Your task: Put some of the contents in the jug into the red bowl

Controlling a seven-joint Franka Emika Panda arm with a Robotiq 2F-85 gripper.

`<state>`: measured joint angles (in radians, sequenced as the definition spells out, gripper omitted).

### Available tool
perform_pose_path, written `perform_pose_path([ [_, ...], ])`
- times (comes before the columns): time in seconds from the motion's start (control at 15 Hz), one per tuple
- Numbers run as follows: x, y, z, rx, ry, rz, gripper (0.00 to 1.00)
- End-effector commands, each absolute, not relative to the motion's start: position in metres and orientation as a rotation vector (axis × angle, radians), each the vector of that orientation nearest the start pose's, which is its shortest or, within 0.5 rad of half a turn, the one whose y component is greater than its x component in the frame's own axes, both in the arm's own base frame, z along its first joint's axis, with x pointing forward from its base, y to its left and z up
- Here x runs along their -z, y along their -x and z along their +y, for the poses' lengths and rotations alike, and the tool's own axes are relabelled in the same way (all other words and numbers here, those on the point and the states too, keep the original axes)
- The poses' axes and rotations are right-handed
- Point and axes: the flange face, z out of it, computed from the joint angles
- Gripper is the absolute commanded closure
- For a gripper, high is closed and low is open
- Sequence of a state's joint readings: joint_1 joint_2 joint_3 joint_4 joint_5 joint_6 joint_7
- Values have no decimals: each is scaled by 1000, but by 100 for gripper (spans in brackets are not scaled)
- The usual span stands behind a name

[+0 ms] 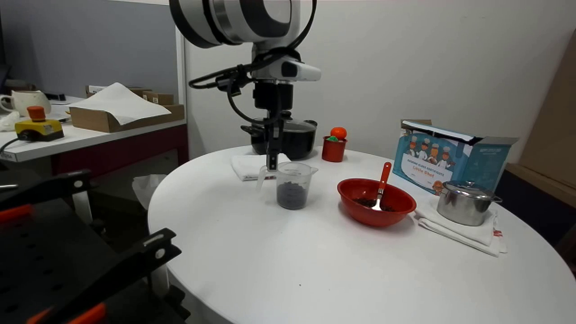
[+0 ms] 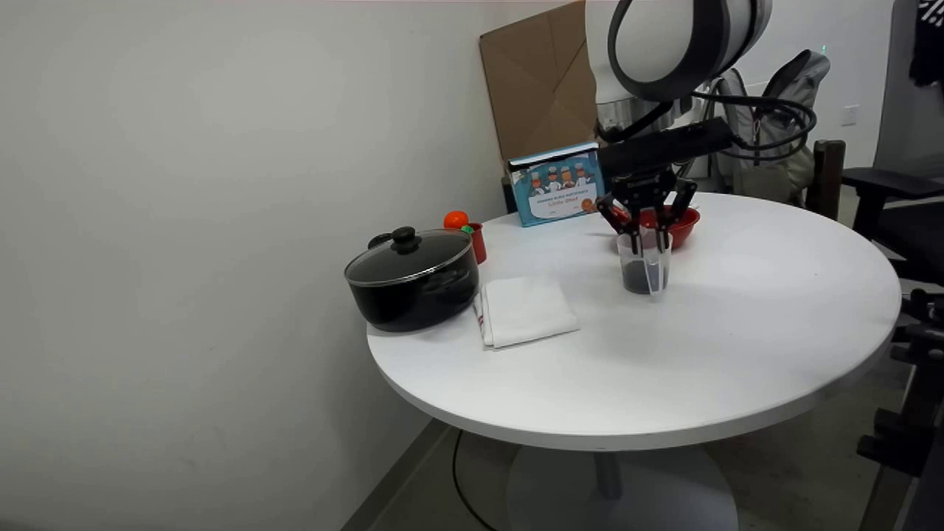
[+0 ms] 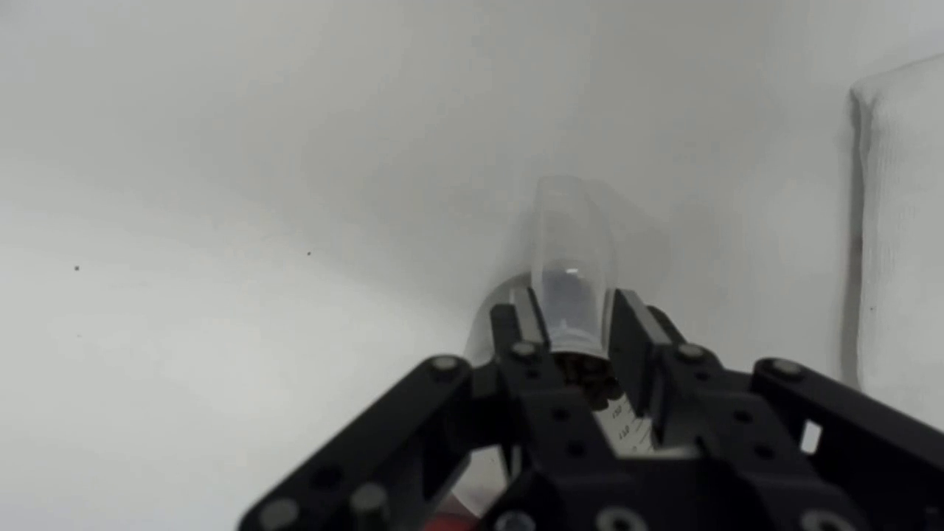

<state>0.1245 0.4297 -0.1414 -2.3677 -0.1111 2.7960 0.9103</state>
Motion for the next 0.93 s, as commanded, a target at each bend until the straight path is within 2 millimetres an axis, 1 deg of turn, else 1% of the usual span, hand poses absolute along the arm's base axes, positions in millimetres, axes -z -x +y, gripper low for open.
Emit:
perform_pose_path([
  [0.0, -153, -502, -7, 74, 2967, 1216, 93],
  [0.07, -158, -501, -7, 79, 2965, 1195, 93],
  [0.2, -176, -500, -11, 99, 2959, 1130, 93],
  [0.33, -195, -504, -24, 108, 2962, 1104, 93],
  [0.47, -212, -506, -46, 106, 2930, 1111, 93],
  [0.6, -226, -508, -74, 76, 2871, 1124, 93],
  [0.87, -247, -509, -128, 6, 2675, 1125, 93],
])
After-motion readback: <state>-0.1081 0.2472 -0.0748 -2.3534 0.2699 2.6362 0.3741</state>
